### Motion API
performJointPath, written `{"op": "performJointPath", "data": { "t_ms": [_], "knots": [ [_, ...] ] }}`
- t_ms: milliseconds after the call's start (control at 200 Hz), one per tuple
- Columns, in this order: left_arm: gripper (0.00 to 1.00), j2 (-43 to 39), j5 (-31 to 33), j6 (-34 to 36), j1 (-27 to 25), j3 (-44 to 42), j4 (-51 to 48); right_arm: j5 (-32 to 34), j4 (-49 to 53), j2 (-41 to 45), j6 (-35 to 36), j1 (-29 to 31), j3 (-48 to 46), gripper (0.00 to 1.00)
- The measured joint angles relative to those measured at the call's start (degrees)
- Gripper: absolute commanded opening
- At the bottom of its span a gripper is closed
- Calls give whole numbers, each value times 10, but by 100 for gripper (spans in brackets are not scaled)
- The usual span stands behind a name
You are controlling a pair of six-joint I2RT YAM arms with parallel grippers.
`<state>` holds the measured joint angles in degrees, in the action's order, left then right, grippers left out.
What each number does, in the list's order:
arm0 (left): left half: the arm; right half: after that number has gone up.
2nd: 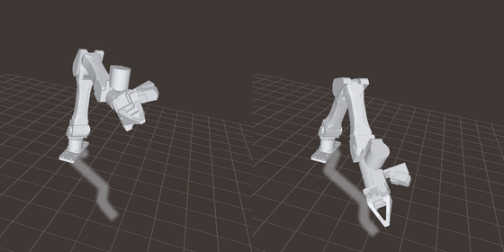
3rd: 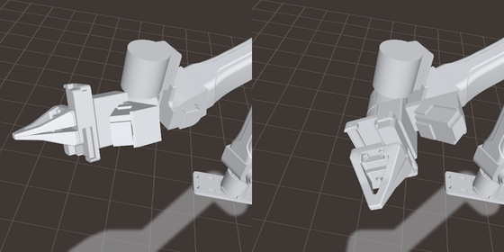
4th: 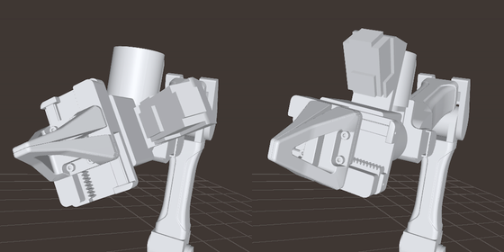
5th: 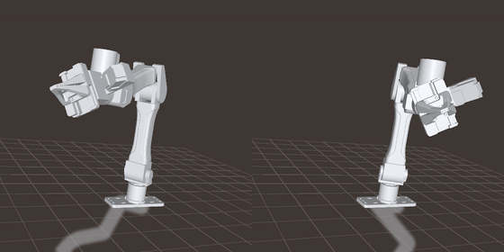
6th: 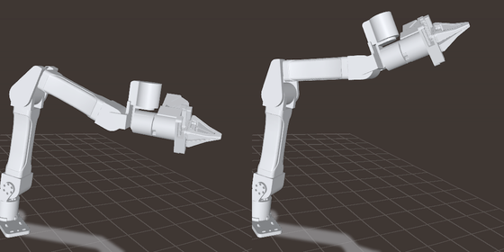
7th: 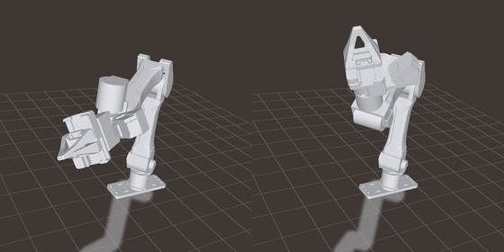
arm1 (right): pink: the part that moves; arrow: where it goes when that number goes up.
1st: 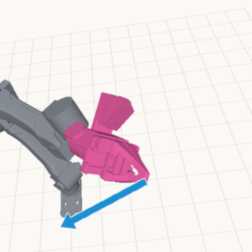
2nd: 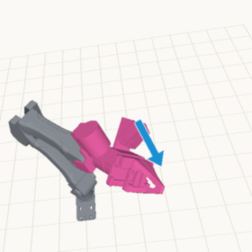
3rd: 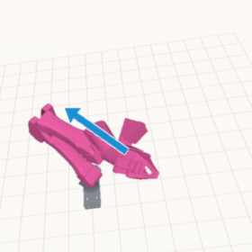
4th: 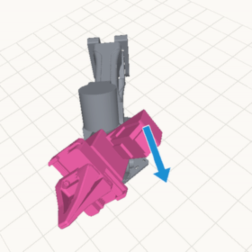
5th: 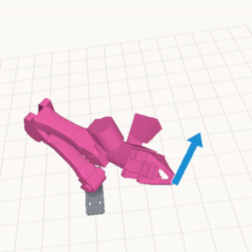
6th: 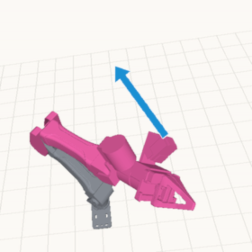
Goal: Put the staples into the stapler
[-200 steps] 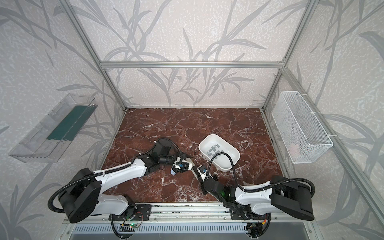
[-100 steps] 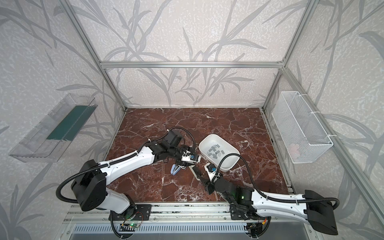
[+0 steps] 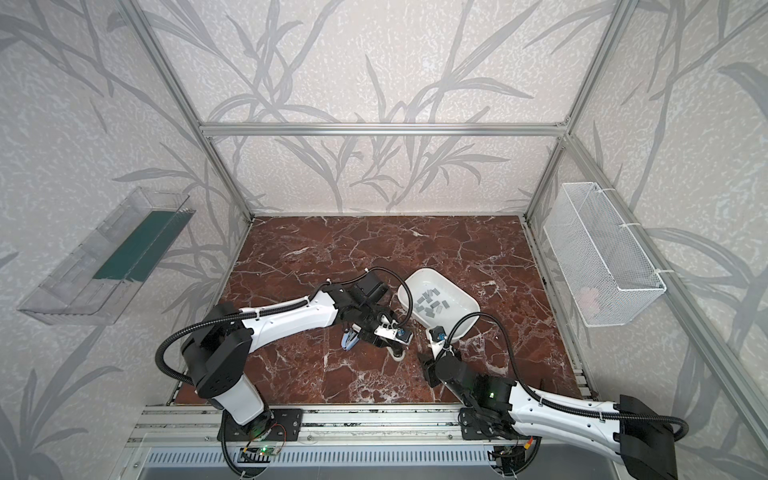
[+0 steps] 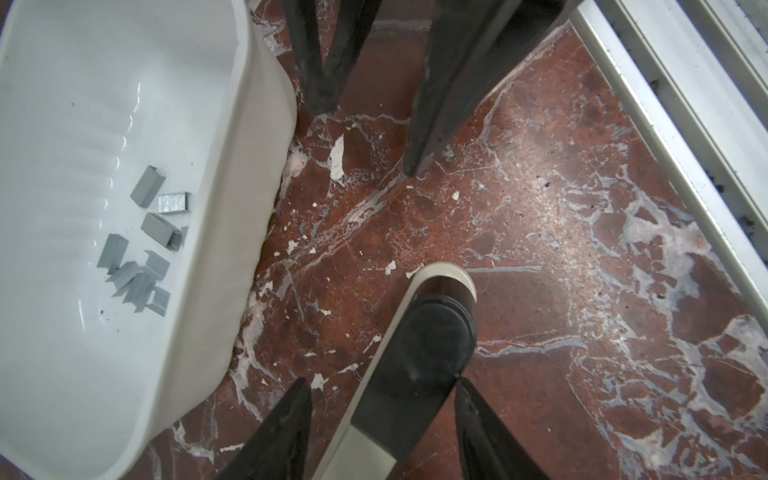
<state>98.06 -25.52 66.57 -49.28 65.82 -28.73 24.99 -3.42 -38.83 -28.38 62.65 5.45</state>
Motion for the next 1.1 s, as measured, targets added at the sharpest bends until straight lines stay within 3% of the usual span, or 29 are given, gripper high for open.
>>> {"op": "performJointPath", "data": {
  "t_ms": [435,1099],
  "knots": [
    [55,50,12,47,-27,56,-93,-37,4,15,-8,-25,-5,56],
    [49,87,24,70,-35,73,-103,-45,22,44,-16,-27,-5,56]
  ]
}}
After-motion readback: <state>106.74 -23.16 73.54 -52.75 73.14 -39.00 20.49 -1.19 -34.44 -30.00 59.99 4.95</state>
